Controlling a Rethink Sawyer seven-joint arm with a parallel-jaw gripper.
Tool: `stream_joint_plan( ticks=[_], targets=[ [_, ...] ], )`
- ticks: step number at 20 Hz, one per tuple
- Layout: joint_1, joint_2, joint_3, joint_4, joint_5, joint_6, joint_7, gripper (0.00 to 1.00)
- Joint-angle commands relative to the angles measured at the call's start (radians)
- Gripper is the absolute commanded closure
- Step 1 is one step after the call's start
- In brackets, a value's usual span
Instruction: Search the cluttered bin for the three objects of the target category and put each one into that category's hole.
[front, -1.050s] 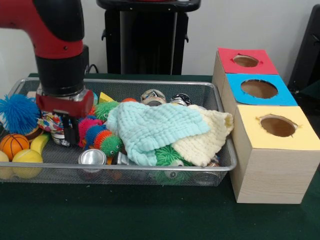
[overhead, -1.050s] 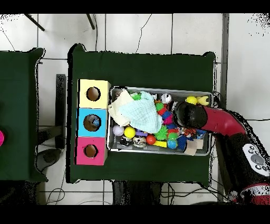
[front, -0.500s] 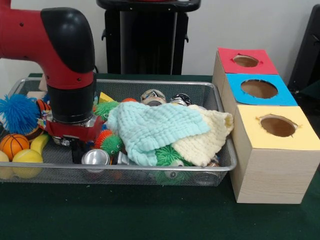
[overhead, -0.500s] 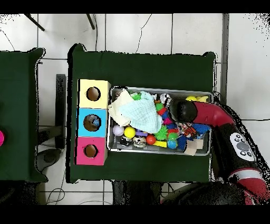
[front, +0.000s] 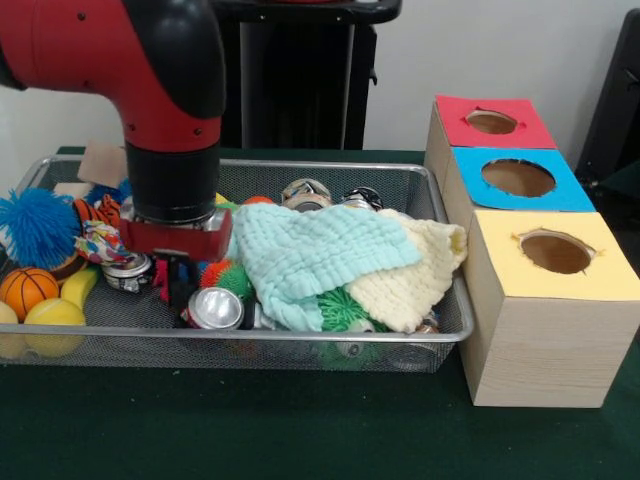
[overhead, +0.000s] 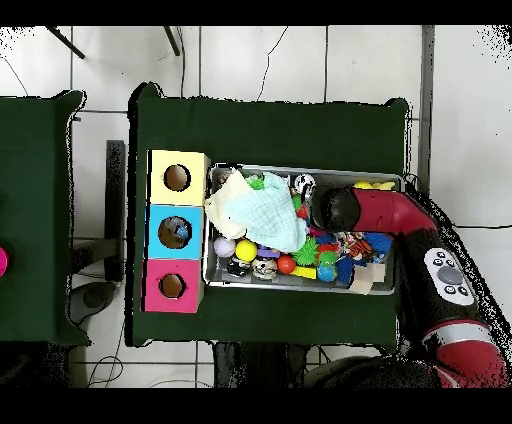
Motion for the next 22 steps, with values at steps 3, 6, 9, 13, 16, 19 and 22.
stream_joint_plan(
  ticks=[3, 6, 9, 13, 16, 19, 22],
  targets=[
    [0.1, -0.136, 0.023, 0.247, 0.075, 0.096, 0.086, 1.0],
    [0.126, -0.148, 0.017, 0.282, 0.114, 0.089, 0.134, 1.0],
    [0.164, -0.157, -0.008, 0.289, 0.141, 0.088, 0.168, 1.0],
    [0.193, -0.159, -0.036, 0.286, 0.172, 0.081, 0.168, 1.0],
    [0.197, -0.168, -0.048, 0.284, 0.19, 0.087, 0.147, 1.0],
    [0.197, -0.178, -0.058, 0.29, 0.21, 0.092, 0.133, 1.0],
    [0.19, -0.178, -0.067, 0.295, 0.217, 0.074, 0.125, 1.0]
  ],
)
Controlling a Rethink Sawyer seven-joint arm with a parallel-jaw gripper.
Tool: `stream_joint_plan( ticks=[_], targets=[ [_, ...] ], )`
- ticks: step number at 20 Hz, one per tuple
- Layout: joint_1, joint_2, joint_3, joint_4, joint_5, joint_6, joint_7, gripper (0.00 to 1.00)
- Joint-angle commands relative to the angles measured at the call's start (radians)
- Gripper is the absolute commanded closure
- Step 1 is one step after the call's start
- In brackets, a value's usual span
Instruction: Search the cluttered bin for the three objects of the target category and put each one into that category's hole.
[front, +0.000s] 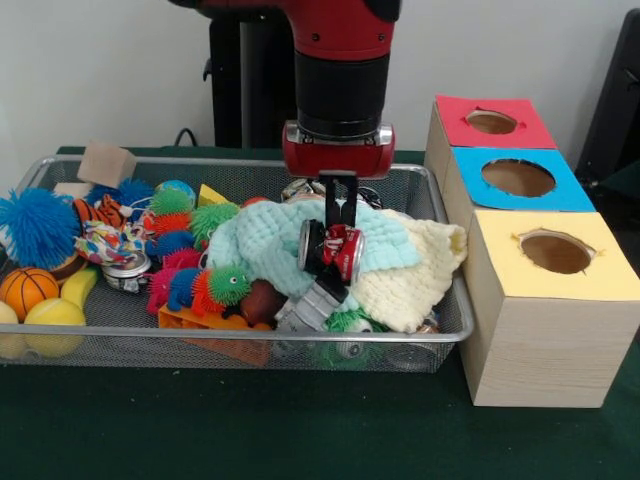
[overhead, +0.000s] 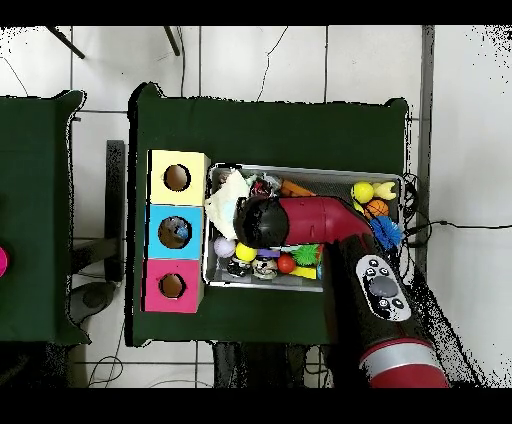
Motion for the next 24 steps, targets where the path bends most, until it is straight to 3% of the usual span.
stream_joint_plan(
  ticks=[1, 10, 17, 24],
  targets=[
    [-0.02, 0.01, -0.033, 0.077, 0.045, 0.064, 0.119, 1.0],
    [-0.129, 0.067, -0.015, 0.054, -0.014, 0.003, -0.001, 1.0],
    [-0.207, 0.02, -0.017, 0.102, -0.078, 0.013, -0.083, 1.0],
    [-0.271, 0.062, 0.029, 0.053, -0.131, 0.035, -0.147, 1.0]
  ],
)
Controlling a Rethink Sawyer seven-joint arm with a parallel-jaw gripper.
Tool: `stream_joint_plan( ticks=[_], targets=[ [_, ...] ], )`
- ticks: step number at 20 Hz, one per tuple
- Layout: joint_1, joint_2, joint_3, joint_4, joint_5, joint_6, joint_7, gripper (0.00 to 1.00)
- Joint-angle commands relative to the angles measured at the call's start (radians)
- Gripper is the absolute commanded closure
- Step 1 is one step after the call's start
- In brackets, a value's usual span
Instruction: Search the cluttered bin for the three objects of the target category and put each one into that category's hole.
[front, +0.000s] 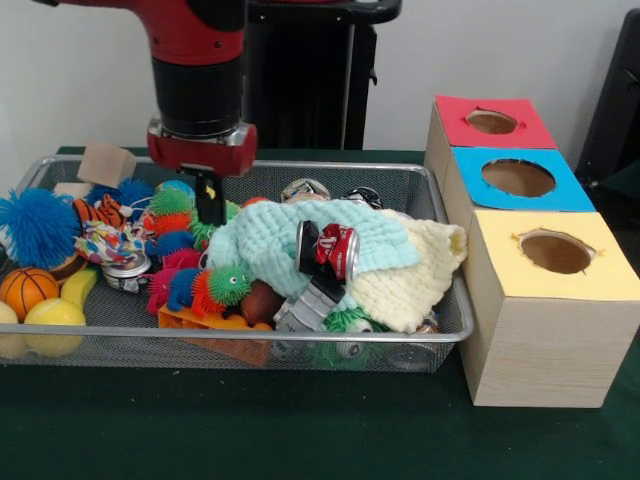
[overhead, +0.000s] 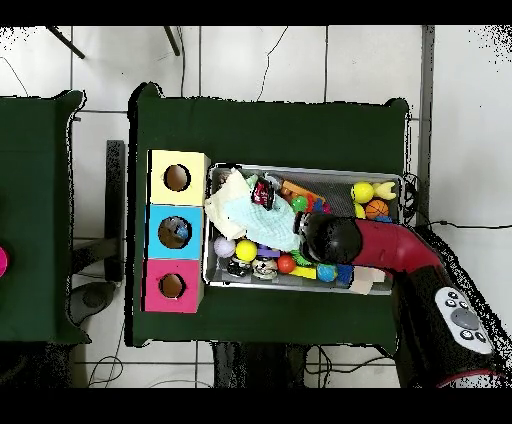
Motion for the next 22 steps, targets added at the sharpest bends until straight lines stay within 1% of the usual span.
stream_joint_plan(
  ticks=[1, 8, 10, 11, 12, 13, 14, 16, 18, 22],
  targets=[
    [-0.059, 0.047, 0.05, 0.012, -0.096, 0.047, -0.159, 1.0],
    [-0.114, 0.142, 0.104, -0.128, -0.151, 0.101, -0.267, 1.0],
    [-0.112, 0.157, 0.098, -0.164, -0.176, 0.118, -0.276, 1.0],
    [-0.11, 0.173, 0.093, -0.18, -0.197, 0.101, -0.271, 1.0],
    [-0.113, 0.208, 0.09, -0.203, -0.21, 0.086, -0.263, 1.0],
    [-0.124, 0.249, 0.101, -0.227, -0.222, 0.056, -0.263, 1.0],
    [-0.132, 0.288, 0.112, -0.253, -0.23, 0.05, -0.272, 1.0],
    [-0.14, 0.335, 0.129, -0.29, -0.251, 0.027, -0.278, 1.0],
    [-0.146, 0.367, 0.15, -0.318, -0.266, 0.024, -0.294, 1.0],
    [-0.143, 0.369, 0.17, -0.341, -0.288, 0.046, -0.314, 1.0]
  ],
)
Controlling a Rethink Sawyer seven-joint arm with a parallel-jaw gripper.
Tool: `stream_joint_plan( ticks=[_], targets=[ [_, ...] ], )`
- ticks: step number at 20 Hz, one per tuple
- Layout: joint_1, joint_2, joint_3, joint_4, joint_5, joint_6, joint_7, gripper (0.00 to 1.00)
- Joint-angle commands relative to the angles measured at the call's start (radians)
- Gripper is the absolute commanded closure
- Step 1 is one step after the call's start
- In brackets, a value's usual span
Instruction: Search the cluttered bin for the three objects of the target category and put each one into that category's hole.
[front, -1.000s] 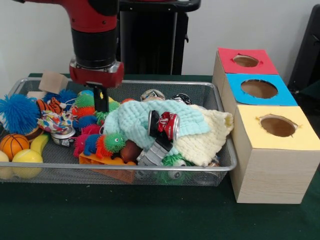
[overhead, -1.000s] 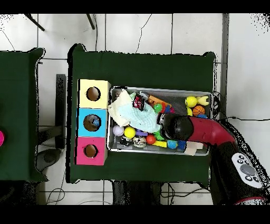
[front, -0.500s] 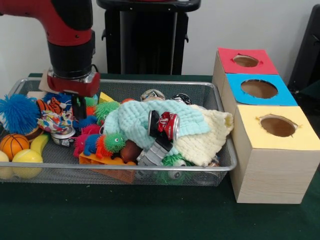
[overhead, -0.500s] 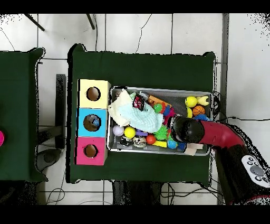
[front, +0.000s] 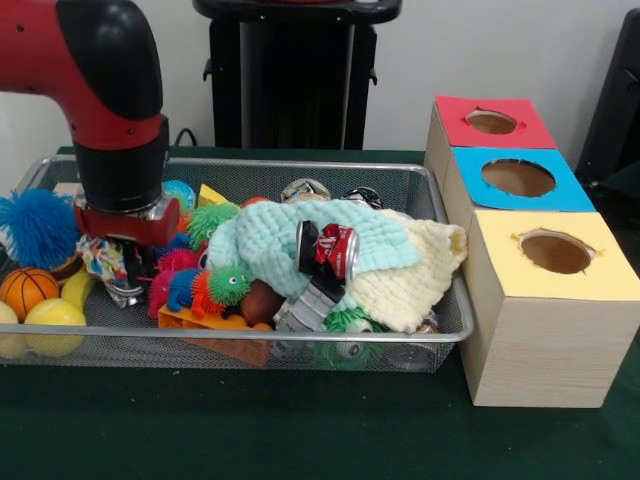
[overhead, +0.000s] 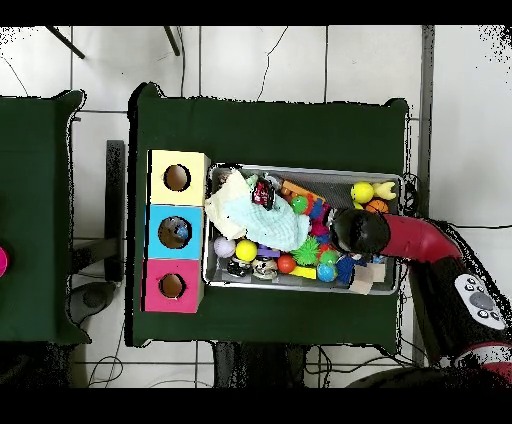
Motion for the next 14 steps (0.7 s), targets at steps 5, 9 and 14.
stream_joint_plan(
  ticks=[5, 9, 14],
  targets=[
    [-0.028, 0.141, 0.126, -0.128, -0.131, 0.073, -0.35, 1.0],
    [-0.076, 0.101, 0.15, -0.132, -0.141, 0.124, -0.43, 1.0],
    [-0.114, 0.157, 0.214, -0.286, -0.148, 0.234, -0.598, 1.0]
  ],
)
